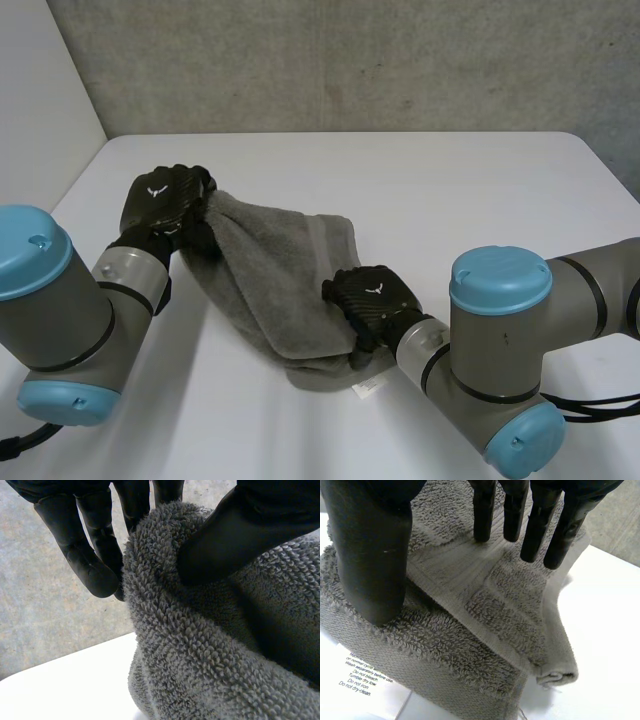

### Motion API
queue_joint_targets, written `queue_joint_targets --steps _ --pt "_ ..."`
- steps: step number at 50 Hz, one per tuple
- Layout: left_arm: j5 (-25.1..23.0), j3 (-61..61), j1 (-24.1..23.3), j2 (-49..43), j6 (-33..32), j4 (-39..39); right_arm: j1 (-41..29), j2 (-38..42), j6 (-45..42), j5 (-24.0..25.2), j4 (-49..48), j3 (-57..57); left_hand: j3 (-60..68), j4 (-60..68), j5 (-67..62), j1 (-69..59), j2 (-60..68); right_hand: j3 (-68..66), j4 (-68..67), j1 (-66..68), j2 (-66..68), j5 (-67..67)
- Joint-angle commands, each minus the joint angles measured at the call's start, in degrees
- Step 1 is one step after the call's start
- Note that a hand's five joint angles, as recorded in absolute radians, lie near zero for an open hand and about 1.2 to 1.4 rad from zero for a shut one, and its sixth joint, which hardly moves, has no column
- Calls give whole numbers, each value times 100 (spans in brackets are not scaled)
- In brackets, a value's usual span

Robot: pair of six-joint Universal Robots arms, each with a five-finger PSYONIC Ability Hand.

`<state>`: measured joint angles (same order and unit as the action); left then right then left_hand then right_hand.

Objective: Fold the towel.

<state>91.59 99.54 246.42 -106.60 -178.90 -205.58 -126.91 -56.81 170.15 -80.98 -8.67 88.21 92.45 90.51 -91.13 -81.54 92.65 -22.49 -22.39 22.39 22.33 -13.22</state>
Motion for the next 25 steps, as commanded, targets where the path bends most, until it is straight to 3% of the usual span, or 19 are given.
queue_joint_targets --steps 1,4,5,7,11,19,25 --pt "-1 -5 3 -10 4 0 8 81 0 -5 -47 -128 -1245 -1051 2113 154 -1265 -2316 -2327 2326 2333 -2244" --pt "-1 4 12 -10 4 0 8 257 9 -128 -82 -286 -1245 -1051 2113 154 -1265 -4066 -4076 4075 4082 -3993" --pt "-1 4 12 -10 4 0 8 258 9 -129 -82 -286 -1245 -1051 2113 154 -1265 -4075 -4085 4084 4091 -4002" --pt "8 4 12 -10 4 0 43 258 9 -304 -187 -426 -1245 -1051 2113 154 -1265 -5745 -5756 5755 5762 -5673" --pt "8 4 12 -10 4 9 79 117 -26 -471 -267 -541 -1245 -1051 2113 154 -1265 -5751 -5761 5761 5767 -5678" --pt "-36 -75 -6 78 -48 53 96 -1052 -61 -419 -126 -664 -1245 -1051 2113 154 -1265 -5751 -5761 5761 5767 -5678" --pt "-168 -295 -59 464 -57 510 307 -1852 -676 73 516 -875 -1245 -1051 2113 154 -1265 -5751 -5761 5761 5767 -5678"
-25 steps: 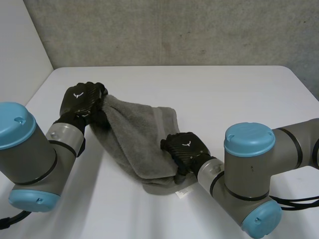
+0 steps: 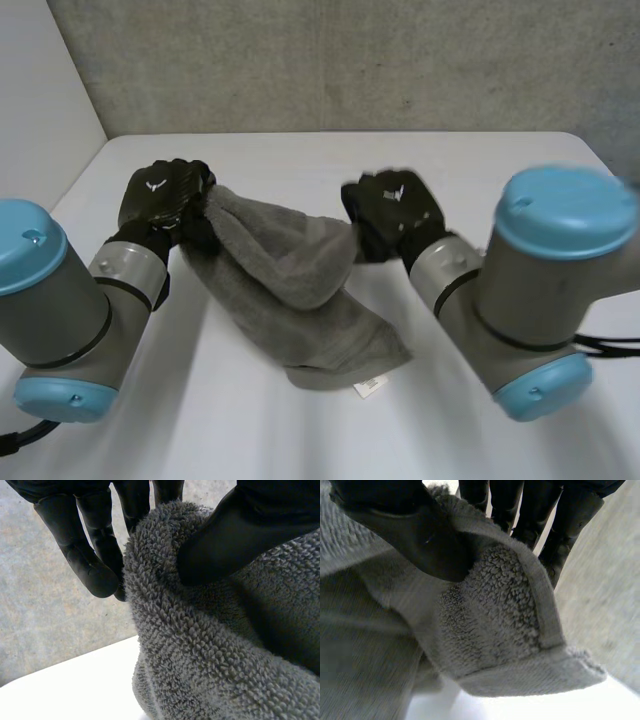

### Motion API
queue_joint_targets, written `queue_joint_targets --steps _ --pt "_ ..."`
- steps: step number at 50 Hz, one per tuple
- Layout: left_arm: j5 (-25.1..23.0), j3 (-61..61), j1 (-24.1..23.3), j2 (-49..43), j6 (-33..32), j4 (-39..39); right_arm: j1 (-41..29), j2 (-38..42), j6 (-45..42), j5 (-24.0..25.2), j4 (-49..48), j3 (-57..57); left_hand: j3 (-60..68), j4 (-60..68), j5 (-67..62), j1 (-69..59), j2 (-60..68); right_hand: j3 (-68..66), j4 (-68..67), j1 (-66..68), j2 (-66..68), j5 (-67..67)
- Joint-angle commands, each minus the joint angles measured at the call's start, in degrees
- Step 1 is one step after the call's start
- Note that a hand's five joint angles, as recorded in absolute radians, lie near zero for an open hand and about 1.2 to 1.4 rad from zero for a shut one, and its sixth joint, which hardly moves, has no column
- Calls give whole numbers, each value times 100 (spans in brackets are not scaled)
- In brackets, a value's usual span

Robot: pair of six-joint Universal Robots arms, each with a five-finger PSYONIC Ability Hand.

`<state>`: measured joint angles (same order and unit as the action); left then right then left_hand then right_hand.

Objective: Fold the towel.

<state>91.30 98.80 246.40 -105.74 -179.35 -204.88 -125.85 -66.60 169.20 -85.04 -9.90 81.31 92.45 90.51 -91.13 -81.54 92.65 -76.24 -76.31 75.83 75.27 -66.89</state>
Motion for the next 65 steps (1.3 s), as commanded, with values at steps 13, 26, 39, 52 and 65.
queue_joint_targets --steps 13,26,39,52,65 --pt "-1361 -1108 -224 1012 -12 2135 474 -1057 -2654 603 2290 -924 -1245 -1051 2113 154 -1265 -376 -369 417 473 -311" --pt "-1772 -1548 -250 246 -442 3620 544 -1442 -2999 199 2308 -573 -1245 -1051 2113 154 -1265 -376 -369 417 473 -311" --pt "-2521 -1926 -137 1065 198 3631 588 -2086 -2963 576 2299 -573 -1245 -1051 2113 154 -1265 -376 -369 417 473 -311" --pt "-2099 -3658 -119 -2012 -882 3824 553 -477 -2946 550 2036 -775 -1245 -1051 2113 154 -1265 -376 -369 417 473 -311" --pt "-526 -6646 -136 -3928 -1585 4632 623 771 -2972 -504 1140 -1548 -8245 -8051 9113 7154 -8265 -376 -369 417 473 -311"
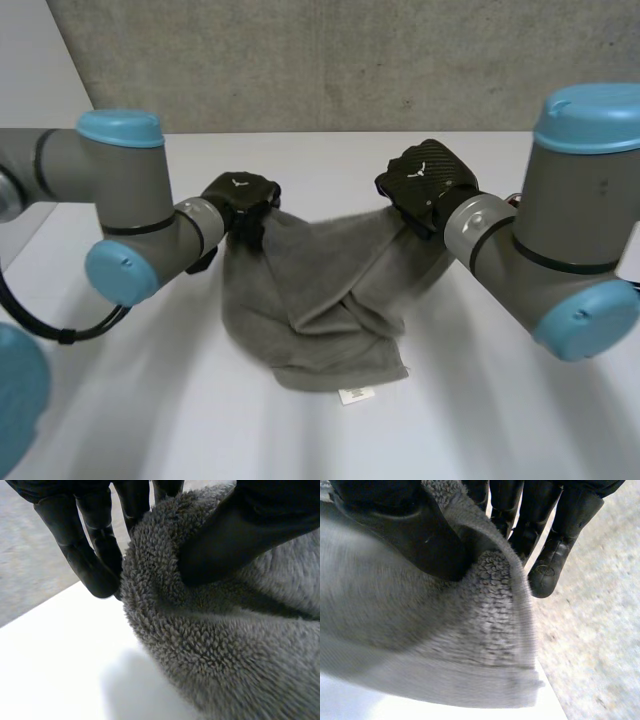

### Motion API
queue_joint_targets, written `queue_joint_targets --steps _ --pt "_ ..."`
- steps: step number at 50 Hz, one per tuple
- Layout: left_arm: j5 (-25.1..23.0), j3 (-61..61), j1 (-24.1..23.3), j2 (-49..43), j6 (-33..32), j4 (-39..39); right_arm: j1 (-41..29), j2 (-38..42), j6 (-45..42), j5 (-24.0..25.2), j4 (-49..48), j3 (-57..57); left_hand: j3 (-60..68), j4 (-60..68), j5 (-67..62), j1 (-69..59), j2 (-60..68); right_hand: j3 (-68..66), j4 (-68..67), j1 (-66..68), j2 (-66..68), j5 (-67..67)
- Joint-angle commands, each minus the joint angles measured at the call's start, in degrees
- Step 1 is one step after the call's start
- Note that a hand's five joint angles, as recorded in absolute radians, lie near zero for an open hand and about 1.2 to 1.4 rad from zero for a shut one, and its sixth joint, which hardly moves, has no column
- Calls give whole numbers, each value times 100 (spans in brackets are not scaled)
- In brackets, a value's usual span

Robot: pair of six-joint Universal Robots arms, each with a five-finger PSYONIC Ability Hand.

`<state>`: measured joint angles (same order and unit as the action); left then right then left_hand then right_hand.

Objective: Fold the towel.

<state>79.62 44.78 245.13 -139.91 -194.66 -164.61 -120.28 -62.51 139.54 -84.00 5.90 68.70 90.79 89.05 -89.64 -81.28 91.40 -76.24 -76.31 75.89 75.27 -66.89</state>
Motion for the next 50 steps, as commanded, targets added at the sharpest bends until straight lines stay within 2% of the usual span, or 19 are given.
queue_joint_targets --steps 1,3,6,11,15,20,28,36,42,44,47,50 --pt "643 -1244 -9 -511 -55 605 67 362 -6 -609 -441 -287 -8079 -7905 8964 7128 -8140 -376 -369 411 473 -311" --pt "652 -1244 -27 -450 -46 658 84 362 -14 -679 -590 -260 -7771 -7597 8657 6820 -7832 -376 -369 411 473 -311" --pt "687 -1156 -123 -186 -11 702 137 353 -14 -811 -889 -234 -8074 -7900 8960 7123 -8135 -376 -369 411 473 -311" --pt "749 -315 -273 673 428 684 505 361 -76 -881 -1249 -269 -8057 -7883 8943 7107 -8118 -376 -369 411 473 -311" --pt "748 242 -361 1141 499 544 603 406 -120 -881 -1249 -295 -7923 -7749 8808 6972 -7984 -376 -369 411 473 -311" --pt "766 1200 -668 1712 499 122 805 582 -322 -881 -1258 -322 -7721 -7547 8606 6770 -7782 -376 -369 411 473 -311" --pt "1231 3368 -1317 2678 411 -984 1314 678 -700 -899 -1267 -532 -7132 -6958 8018 6181 -7193 -376 -369 411 473 -311" --pt "1319 3819 -1933 2609 393 -1495 1517 757 -779 -881 -1127 -480 -7132 -6958 8018 6181 -7193 -376 -369 411 473 -311" --pt "1531 3538 -2013 2117 402 -1487 1482 749 -779 -855 -1082 -331 -6964 -6790 7849 6013 -7025 -376 -369 411 473 -311" --pt "1802 3450 -2065 1906 394 -1408 1482 722 -797 -846 -1082 -295 -6830 -6656 7715 5879 -6890 -376 -369 411 473 -311" --pt "1961 3485 -2197 1809 411 -1303 1525 722 -823 -846 -1082 -313 -6829 -6655 7715 5878 -6890 -376 -369 411 473 -311" --pt "1952 3538 -2233 1800 446 -1293 1534 722 -867 -846 -1082 -331 -6846 -6672 7732 5895 -6907 -376 -369 411 473 -311"
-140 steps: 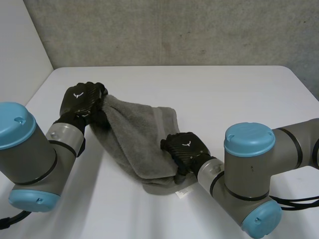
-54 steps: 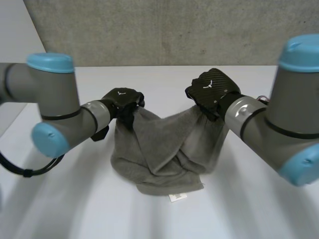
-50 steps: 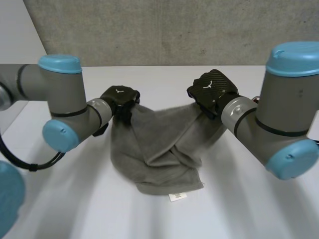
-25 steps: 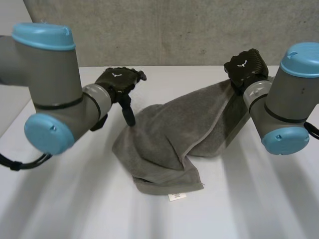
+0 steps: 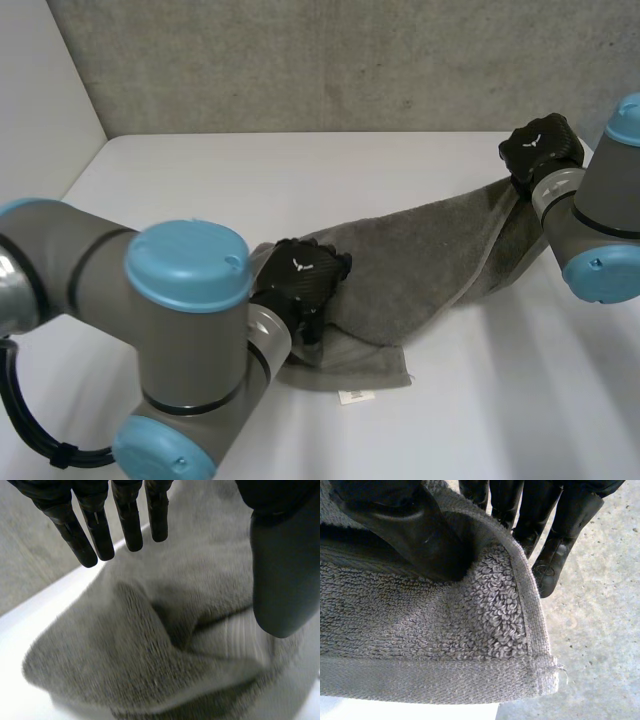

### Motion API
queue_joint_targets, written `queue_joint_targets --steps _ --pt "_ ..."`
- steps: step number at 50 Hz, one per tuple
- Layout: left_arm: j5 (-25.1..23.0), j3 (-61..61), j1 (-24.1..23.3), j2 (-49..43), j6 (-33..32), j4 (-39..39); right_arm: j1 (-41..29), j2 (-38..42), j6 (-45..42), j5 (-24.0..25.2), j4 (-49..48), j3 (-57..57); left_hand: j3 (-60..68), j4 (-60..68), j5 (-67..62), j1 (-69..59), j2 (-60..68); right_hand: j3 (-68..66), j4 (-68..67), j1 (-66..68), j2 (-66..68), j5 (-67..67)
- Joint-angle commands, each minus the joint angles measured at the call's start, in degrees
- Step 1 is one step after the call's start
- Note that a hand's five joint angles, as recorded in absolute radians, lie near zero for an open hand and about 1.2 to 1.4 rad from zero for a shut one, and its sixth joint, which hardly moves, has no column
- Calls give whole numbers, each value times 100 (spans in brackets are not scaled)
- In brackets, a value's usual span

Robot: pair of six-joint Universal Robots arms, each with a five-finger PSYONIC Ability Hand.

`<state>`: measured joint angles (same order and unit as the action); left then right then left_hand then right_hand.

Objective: Fold the towel.

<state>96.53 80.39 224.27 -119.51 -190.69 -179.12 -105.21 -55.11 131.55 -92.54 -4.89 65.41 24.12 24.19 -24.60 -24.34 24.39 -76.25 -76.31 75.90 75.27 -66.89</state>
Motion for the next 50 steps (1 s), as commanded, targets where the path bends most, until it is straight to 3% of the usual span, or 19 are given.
queue_joint_targets --steps 1,19,26,34,50 --pt "243 64 -164 -239 58 158 36 -8 -129 8 -3 -19 -179 -186 1227 201 -206 -375 -369 410 473 -311" --pt "234 144 -823 -529 6 96 10 36 -288 -1 -12 33 -162 -169 1210 185 -189 -375 -369 410 473 -311" --pt "287 -120 -832 -811 -3 114 -34 53 -305 -1 -3 68 73 66 975 -51 46 -375 -369 410 473 -311" --pt "278 -234 -824 -898 -12 87 -43 106 -314 -1 -3 103 1637 1630 -589 -1614 1610 -375 -369 410 473 -311" --pt "279 -313 -797 -1048 -12 87 -52 238 -358 -10 -3 147 2209 2202 -1161 -2187 2182 -375 -369 410 473 -311"
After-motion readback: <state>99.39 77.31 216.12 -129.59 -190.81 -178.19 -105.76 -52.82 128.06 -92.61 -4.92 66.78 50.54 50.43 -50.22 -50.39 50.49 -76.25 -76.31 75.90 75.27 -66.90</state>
